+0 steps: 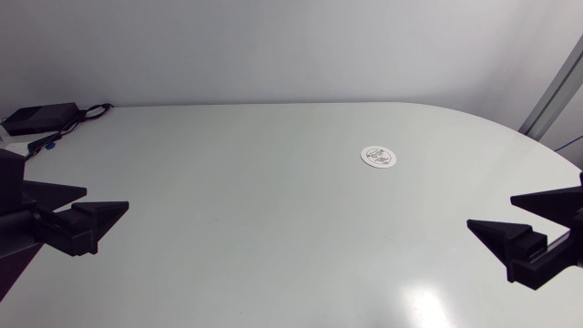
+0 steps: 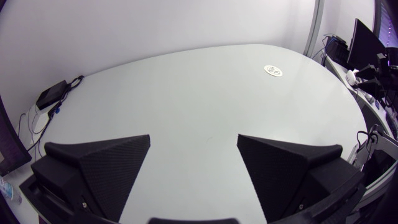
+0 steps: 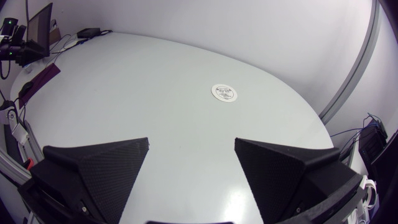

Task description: Turn the coaster over.

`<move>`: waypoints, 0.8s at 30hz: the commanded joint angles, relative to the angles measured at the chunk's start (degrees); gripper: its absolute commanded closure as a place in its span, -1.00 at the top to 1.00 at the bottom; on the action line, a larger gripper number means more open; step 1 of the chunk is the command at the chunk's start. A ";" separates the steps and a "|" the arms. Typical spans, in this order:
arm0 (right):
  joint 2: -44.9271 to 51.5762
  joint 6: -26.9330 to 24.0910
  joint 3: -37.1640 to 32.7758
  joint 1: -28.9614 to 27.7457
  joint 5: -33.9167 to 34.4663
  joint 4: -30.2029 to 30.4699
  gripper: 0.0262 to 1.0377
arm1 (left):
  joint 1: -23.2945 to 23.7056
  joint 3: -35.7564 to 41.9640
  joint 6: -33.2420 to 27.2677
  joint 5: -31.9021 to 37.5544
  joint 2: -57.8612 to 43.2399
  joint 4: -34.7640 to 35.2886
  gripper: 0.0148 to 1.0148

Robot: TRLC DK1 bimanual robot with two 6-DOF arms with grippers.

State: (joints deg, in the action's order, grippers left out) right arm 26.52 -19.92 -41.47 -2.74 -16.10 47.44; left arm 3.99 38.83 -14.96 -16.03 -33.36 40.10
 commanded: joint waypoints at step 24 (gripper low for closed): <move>33.51 0.76 -13.63 1.86 -0.60 -12.28 0.93 | 1.02 9.07 -6.13 -3.13 -25.26 -7.75 0.93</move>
State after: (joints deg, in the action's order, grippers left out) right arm 53.39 -19.94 -52.36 -1.43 -16.40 36.73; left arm 4.36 44.66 -19.51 -18.22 -53.39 33.85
